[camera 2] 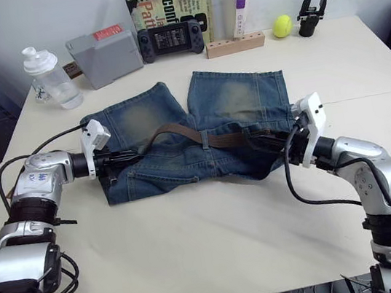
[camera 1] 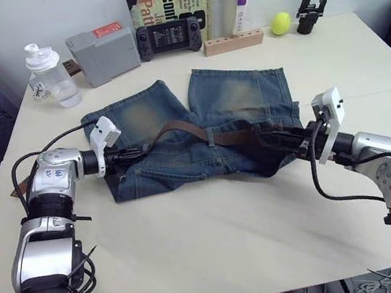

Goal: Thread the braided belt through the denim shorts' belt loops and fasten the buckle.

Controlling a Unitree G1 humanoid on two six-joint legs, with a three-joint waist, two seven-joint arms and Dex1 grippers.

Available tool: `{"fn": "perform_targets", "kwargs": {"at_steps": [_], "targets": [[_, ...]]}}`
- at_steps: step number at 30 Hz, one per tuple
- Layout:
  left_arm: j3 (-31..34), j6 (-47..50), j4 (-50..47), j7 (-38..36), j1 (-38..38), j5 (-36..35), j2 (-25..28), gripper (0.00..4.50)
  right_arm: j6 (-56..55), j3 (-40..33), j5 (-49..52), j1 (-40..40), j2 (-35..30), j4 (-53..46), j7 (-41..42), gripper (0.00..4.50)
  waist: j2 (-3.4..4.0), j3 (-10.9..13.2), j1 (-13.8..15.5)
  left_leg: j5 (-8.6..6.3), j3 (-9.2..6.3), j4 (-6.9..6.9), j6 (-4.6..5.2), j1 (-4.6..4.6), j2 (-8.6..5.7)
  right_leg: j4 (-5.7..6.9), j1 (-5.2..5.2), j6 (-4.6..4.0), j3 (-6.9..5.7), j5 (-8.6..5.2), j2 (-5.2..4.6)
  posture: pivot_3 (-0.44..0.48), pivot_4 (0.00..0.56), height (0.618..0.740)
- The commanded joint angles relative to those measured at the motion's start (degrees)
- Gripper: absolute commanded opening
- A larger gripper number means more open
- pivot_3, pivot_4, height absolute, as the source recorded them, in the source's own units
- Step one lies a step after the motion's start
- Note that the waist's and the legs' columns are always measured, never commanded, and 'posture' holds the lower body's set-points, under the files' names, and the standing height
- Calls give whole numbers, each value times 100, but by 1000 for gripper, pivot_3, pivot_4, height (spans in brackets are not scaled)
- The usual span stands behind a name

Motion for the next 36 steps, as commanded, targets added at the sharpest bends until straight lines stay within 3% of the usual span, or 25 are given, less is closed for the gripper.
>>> {"fn": "perform_targets", "kwargs": {"at_steps": [1, 7, 9, 13, 15, 18, 21, 24, 26, 30, 34, 36], "targets": [[419, -888, -95, 523, -48, -101, -48, 0, -347, -87, -59, -240, -2, -24, -85, 320, -2, 1, 6, 0, 0, 0, 0, 0, 0, 0, 0, 0, 0, 0, 0, 0, 150, 726], [1091, -3584, -1079, 1199, 533, -255, -116, 0, -543, -568, 692, 159, -38, -854, 362, 320, -6, 4, -4, 0, -5, -10, 0, -5, 4, -5, -10, 0, -3, 0, -1, 0, 150, 726], [1147, -4490, -1690, 1320, 1073, -125, -39, 0, -448, -786, 1154, 485, -136, -1368, 581, 320, -7, 5, -3, 0, -9, -10, 0, -6, 4, -4, -11, 0, -7, 0, -1, 0, 150, 726], [1263, -7337, -2583, 1759, 2506, 923, 255, 0, -361, -1047, 1676, 1313, -625, -2203, 1161, 320, -7, 4, -4, -1, -9, -10, 1, -3, 4, -7, -7, 0, -5, 0, -4, 0, 150, 726], [1592, -8394, -2568, 2088, 3098, 1557, 335, 0, -585, -884, 1332, 1817, -986, -2546, 1475, 320, -10, 3, 14, -2, -5, -12, 3, 3, 4, -12, 1, 0, -2, 0, -4, 0, 150, 726], [2314, -9626, -2068, 2426, 3905, 2604, 340, 0, -1621, -168, -201, 3000, -1811, -2763, 2132, 320, -18, -2, 53, -5, -1, -9, 8, 3, 4, -18, 4, 0, -1, 0, -6, 0, 150, 726], [2815, -10077, -1535, 2831, 4291, 3626, 348, 0, -2565, 468, -1475, 3663, -2340, -2374, 2256, 320, -44, -15, 64, -10, 0, -9, 15, 9, 2, -33, 19, 4, -6, 3, -7, 0, 150, 726], [3026, -10106, -1348, 3338, 4444, 4417, 439, 0, -2902, 693, -1876, 3731, -2363, -1938, 2143, 320, -53, -25, 45, -14, -2, -8, 25, 44, 0, -46, 61, 14, -6, 9, -19, 0, 150, 726], [3043, -10003, -1236, 3840, 4591, 4935, 568, 0, -2941, 825, -2099, 3697, -2414, -1699, 2048, 320, -25, -51, 27, -29, -8, -39, 42, 122, 24, -68, 121, 15, -1, 8, -22, 0, 150, 726], [2827, -9818, -1165, 4664, 4761, 5334, 825, 0, -2717, 868, -2216, 3471, -2438, -1337, 1811, 320, 22, -91, -4, -35, 5, -92, 49, 172, 30, -84, 129, 16, 11, 9, -26, 0, 150, 726], [2408, -9746, -899, 5238, 4848, 5063, 1251, 1564, -3187, 854, -2650, 3117, -2493, -744, 1509, 320, 20, -102, -84, -36, 12, -109, 49, 203, 35, -96, 160, 15, 9, 8, -25, 0, 150, 726], [2221, -9691, -795, 5448, 4889, 4906, 1437, 2549, -3254, 832, -2674, 2952, -2456, -574, 1435, 1422, -7, -117, -103, -41, 9, -108, 50, 204, 38, -99, 162, 15, 7, 8, -26, 0, 150, 726]]}}
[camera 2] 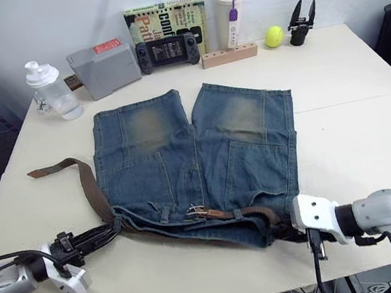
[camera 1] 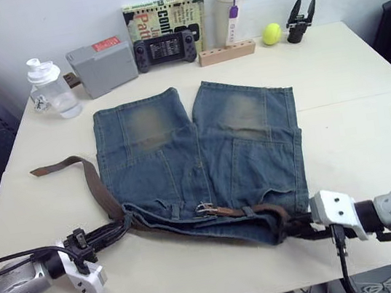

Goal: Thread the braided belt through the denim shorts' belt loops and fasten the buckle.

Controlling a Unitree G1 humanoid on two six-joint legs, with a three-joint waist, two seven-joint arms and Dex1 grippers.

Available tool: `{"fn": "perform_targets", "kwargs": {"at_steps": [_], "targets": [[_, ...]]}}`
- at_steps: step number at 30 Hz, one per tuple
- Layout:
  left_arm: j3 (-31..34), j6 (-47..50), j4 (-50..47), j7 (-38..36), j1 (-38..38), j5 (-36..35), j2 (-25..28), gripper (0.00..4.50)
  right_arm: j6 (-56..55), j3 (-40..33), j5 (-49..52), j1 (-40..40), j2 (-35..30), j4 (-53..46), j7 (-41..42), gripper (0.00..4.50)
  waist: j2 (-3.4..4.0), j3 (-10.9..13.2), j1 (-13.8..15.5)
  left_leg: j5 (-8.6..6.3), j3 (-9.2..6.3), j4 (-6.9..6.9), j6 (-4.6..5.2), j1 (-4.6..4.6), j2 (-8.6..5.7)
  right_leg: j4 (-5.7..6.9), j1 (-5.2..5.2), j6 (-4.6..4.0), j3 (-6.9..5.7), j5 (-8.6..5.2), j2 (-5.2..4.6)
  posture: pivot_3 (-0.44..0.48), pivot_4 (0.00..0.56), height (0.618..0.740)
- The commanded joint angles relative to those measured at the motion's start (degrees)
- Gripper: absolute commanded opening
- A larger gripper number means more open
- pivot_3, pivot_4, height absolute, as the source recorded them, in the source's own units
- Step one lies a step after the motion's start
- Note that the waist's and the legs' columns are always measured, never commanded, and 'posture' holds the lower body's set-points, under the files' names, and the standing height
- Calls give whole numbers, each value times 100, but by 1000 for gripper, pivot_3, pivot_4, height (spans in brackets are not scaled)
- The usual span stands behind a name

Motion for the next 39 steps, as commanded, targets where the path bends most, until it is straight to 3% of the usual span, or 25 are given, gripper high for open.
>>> {"fn": "perform_targets", "kwargs": {"at_steps": [1, 5, 7, 11, 13, 17, 20, 23, 26, 28, 32, 35, 39], "targets": [[-260, 189, 256, 377, 154, -163, 327, 2766, -80, -149, -477, -167, -96, 622, -309, 1672, -18, -11, 0, -2, 0, 2, 0, 4, 0, -1, 2, 0, 0, 0, -4, 0, 150, 726], [-650, 338, 48, 499, 231, -842, 615, 4424, -2, -248, -128, -123, -99, 431, -23, 3544, -4, -8, -4, -6, -1, 1, 1, 6, -1, -2, 7, 0, -1, 0, -11, 0, 150, 726], [-1028, 593, -321, 372, 264, -1631, 801, 4500, 185, -360, 168, -36, -130, 217, 177, 4457, 2, -3, -2, -6, -8, 0, -3, 3, 6, -2, 6, -2, -9, -1, -6, 0, 150, 726], [-2228, 2283, -2054, -884, 556, -4350, 1587, 4500, 620, -741, 796, -42, -335, -83, 631, 4457, -1, 15, 1, -7, -11, 7, -4, -5, 6, -1, 2, -4, -8, -2, -9, 0, 150, 726], [-2595, 3630, -3054, -2073, 845, -5974, 2134, 4500, 895, -898, 1076, -245, -400, -81, 698, 4457, 4, 23, -12, -7, -18, 13, -4, -8, 5, 0, 2, -4, 0, -2, -15, 0, 150, 726], [-2103, 6933, -4770, -4016, 1465, -9023, 3272, 4500, 1608, -1457, 2043, -540, -809, 23, 1439, 4457, 34, 71, -12, -10, -24, 17, -7, -14, 6, -8, 3, -5, 4, -3, -6, 0, 150, 726], [-1443, 8368, -5047, -4803, 1680, -10064, 3488, 4500, 1998, -1624, 2532, -947, -927, 223, 1636, 4457, 58, 113, -7, -10, -20, 17, -8, -21, 4, -11, 0, -6, -6, -4, 4, 0, 150, 726], [-1020, 9394, -4956, -5185, 1524, -10402, 3385, 4500, 2358, -1498, 2827, -1662, -787, 493, 1411, 4457, 49, 128, -22, -9, -12, 18, -10, -20, 1, -10, -1, -6, -5, -5, 15, 0, 150, 726], [-995, 9950, -4587, -5331, 864, -10305, 3116, 4500, 2669, -1035, 2751, -2530, -331, 756, 750, 4457, 41, 132, -20, -9, -6, 11, -14, -16, -14, -13, -2, -8, 0, -8, 27, 0, 150, 726], [-1139, 10057, -4437, -5223, 391, -9950, 2808, 4500, 2715, -699, 2362, -2905, -69, 964, 331, 4457, 37, 134, -20, -9, -1, 12, -23, -32, -15, -8, -24, -10, 6, -8, 35, 0, 150, 726], [-1910, 10411, -3983, -4236, -899, -8751, 1746, 4500, 2799, 76, 1350, -3671, 686, 1779, -883, 4457, 38, 131, 14, 1, 34, 26, -37, -93, -21, 3, -73, -9, 2, -8, 41, 0, 150, 726], [-2339, 10429, -3480, -3816, -1498, -7832, 1120, 4500, 2707, 457, 954, -3987, 1031, 2256, -1067, 4457, 35, 132, 14, 5, 33, 30, -41, -101, -21, 5, -76, -8, 0, -7, 45, 0, 150, 726], [-2742, 10392, -2798, -3844, -1985, -6959, 621, 4500, 2774, 862, 610, -4288, 1222, 2781, -948, 4457, 28, 134, -17, 5, 36, 26, -42, -107, -14, 1, -83, -8, 0, -7, 58, 0, 150, 726]]}}
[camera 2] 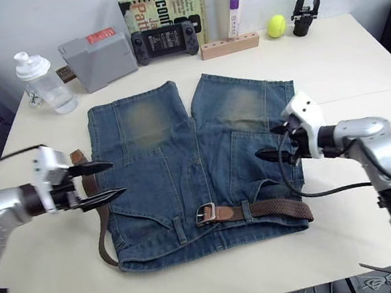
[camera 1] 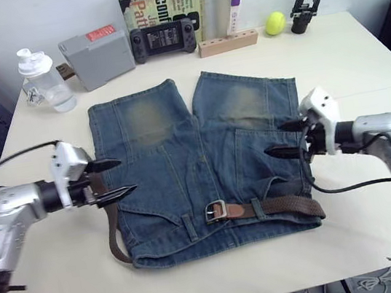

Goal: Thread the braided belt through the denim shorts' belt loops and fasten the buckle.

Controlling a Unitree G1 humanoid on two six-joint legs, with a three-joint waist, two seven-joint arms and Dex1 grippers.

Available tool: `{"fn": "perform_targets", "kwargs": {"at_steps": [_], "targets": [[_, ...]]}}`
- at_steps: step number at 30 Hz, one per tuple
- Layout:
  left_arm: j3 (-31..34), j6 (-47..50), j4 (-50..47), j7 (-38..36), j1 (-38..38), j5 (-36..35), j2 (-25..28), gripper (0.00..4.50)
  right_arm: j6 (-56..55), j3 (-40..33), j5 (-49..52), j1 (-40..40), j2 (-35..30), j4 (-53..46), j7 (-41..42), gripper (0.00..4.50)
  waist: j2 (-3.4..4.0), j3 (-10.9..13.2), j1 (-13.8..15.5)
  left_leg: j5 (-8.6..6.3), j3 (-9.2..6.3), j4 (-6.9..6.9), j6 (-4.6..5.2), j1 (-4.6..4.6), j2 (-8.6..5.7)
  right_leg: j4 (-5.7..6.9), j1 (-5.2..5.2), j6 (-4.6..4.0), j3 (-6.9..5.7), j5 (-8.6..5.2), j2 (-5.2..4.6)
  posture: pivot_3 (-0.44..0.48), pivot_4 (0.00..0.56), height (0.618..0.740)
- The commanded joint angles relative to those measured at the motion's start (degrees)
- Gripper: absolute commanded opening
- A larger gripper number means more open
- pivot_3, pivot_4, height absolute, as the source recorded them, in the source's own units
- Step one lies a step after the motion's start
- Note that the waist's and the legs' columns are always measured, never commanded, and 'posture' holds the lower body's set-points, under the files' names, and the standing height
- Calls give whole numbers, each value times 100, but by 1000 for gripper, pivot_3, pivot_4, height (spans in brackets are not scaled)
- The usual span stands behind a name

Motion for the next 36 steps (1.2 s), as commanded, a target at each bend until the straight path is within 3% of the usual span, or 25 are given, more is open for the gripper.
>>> {"fn": "perform_targets", "kwargs": {"at_steps": [1, 3, 5, 6, 8, 14, 16, 22, 28, 36], "targets": [[-248, -167, 639, -82, -429, 804, -234, 4500, 34, 288, -332, -326, 25, 385, 172, 4457, 0, 0, -8, 0, 3, -1, 0, 0, 1, 0, -2, 0, 1, 0, 0, 0, 150, 726], [-502, -284, 1102, -241, -679, 1286, -338, 4500, 109, 550, -486, -467, 42, 608, 370, 4457, -2, 0, -11, 0, 5, 0, 0, 1, 3, 0, -2, 0, 2, 0, 2, 0, 150, 726], [-668, -500, 1476, -378, -839, 1650, -432, 4500, 145, 755, -617, -553, 72, 766, 516, 3956, -7, -3, -10, 3, 6, 0, -4, 3, 5, 3, -2, 0, 3, 0, 3, 0, 150, 726], [-720, -528, 1621, -460, -898, 1766, -482, 4240, 145, 824, -678, -598, 113, 856, 560, 3830, -9, -5, -10, 4, 6, 1, -6, 6, 6, 5, -1, 0, 4, 0, 3, 0, 150, 726], [-806, -655, 1815, -677, -941, 1970, -549, 3675, 103, 948, -815, -656, 201, 1014, 646, 2888, -16, -14, -11, 6, 7, 1, -10, 13, 8, 9, 2, 0, 7, 0, 3, 0, 150, 726], [-941, -1027, 2198, -888, -1033, 2513, -693, 1060, -283, 1061, -1351, -810, 494, 1652, 497, 48, -27, -100, -42, 6, 6, -2, -11, 18, 10, 9, 4, -1, 6, -1, 4, 0, 150, 726], [-997, -1360, 2382, -724, -1096, 2809, -790, 303, -457, 987, -1525, -930, 644, 1941, 253, 0, -33, -142, -64, 6, 5, -2, -11, 28, 10, 8, 17, -1, 5, -1, 4, 0, 150, 726], [-1275, -2608, 3623, 552, -1804, 4002, -1351, 303, -1290, 857, -2171, -1342, 991, 3116, -790, 0, -20, -186, 16, 8, -11, -9, -9, 133, 8, 0, 142, -2, 5, -2, -16, 0, 150, 726], [-1407, -3427, 5121, 1863, -2748, 4701, -1834, 303, -2078, 668, -2507, -1909, 1299, 4182, -1684, 0, -14, -191, 116, 37, -66, -2, 11, 127, -11, 29, 126, 6, 6, 5, -64, 0, 150, 726], [-1334, -3923, 5774, 2209, -3138, 4897, -2003, 303, -2380, 503, -2476, -2158, 1464, 4658, -1896, 0, -12, -190, 56, 39, -53, -3, 14, 93, -13, 25, 110, 7, -16, 5, -60, 0, 150, 726]]}}
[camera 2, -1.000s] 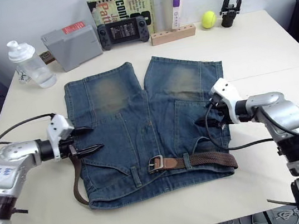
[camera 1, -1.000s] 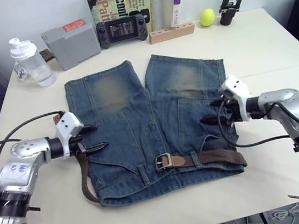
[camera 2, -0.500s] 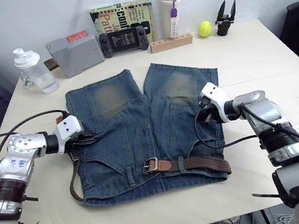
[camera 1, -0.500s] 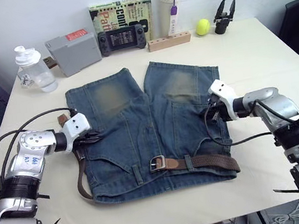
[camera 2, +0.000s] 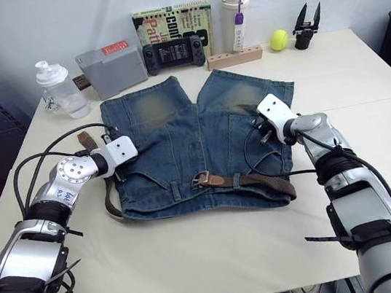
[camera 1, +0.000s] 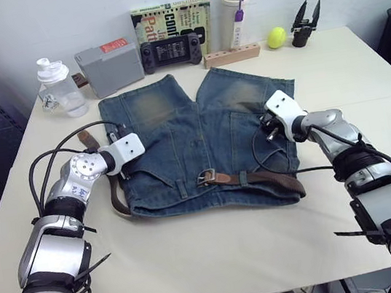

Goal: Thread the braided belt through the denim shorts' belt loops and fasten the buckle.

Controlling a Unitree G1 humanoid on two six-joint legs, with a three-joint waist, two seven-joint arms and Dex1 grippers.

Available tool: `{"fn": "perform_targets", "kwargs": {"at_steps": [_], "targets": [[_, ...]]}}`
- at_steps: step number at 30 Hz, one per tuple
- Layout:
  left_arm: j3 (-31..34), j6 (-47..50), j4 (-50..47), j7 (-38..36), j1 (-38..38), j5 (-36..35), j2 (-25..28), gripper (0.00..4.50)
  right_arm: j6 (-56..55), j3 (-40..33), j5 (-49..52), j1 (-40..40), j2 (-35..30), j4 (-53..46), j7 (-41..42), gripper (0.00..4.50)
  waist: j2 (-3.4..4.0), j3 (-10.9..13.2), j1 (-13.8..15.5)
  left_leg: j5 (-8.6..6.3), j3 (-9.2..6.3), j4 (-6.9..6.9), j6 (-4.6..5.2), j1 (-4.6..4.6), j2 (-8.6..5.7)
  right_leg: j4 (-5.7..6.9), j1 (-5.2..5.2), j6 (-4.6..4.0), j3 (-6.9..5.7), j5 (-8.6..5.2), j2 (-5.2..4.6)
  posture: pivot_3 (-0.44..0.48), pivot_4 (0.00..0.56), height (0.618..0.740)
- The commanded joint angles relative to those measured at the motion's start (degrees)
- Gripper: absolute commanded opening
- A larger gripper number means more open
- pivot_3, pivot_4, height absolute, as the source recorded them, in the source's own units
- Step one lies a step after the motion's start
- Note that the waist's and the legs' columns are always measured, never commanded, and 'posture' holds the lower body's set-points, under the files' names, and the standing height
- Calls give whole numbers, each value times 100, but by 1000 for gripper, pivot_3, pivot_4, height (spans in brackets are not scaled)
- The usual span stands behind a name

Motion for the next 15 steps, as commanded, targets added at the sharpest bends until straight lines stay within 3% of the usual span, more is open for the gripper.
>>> {"fn": "perform_targets", "kwargs": {"at_steps": [1, 2, 5, 8, 10, 11, 12, 13, 15], "targets": [[68, 84, 354, 32, 37, 111, 8, 303, -19, -351, -25, -70, -63, 184, -261, 0, 0, 0, -5, 0, -1, 0, 0, -1, 0, 0, 0, 0, 0, 0, -1, 0, 150, 726], [168, 64, 296, -36, 59, 13, 17, 674, -28, -472, 63, -90, -46, 158, -306, 0, 1, 1, -11, 1, -1, 0, 1, -2, 0, -1, 0, 0, -1, 0, -1, 0, 150, 726], [519, 67, -99, -397, 182, -371, 104, 1757, -32, -813, 324, -74, -36, -141, -241, 965, 5, 7, -53, 1, -6, 0, 1, -13, 2, -4, -8, 0, -3, 0, -1, 0, 150, 726], [852, 274, -610, -524, 314, -632, 220, 2956, 332, -1134, 642, 26, -35, -713, 38, 2278, 8, 12, -117, 1, -12, -2, 1, -57, 3, -5, -61, 1, -3, 1, 0, 0, 150, 726], [1166, 629, -1476, -745, 570, -948, 429, 3842, 781, -1321, 908, 209, -124, -1550, 277, 3262, 10, 19, -177, 1, -11, -1, 2, -102, -10, 2, -106, 3, -5, 2, 2, 0, 150, 726], [1254, 775, -1771, -818, 669, -1034, 484, 4079, 925, -1370, 970, 278, -150, -1814, 328, 3536, 9, 26, -202, 1, -12, -6, 2, -108, -20, 2, -106, 2, -15, 2, 3, 0, 150, 726], [1478, 1102, -2360, -961, 871, -1297, 610, 4500, 1313, -1470, 1233, 424, -199, -2429, 483, 4190, 7, 35, -217, 1, -15, -8, 2, -111, -18, 2, -109, 2, -17, 1, 3, 0, 150, 726], [1672, 1441, -2882, -1071, 1068, -1519, 715, 4500, 1674, -1546, 1493, 570, -241, -2998, 639, 4491, 2, 43, -220, 1, -14, -11, 2, -120, -23, -3, -114, 2, -19, 1, 3, 0, 150, 726], [2061, 2171, -3804, -1140, 1427, -1897, 863, 4500, 2388, -1721, 2053, 847, -285, -4033, 843, 4491, -6, 55, -230, 1, -30, -10, 2, -136, -3, -5, -129, 2, -19, 1, 4, 0, 150, 726]]}}
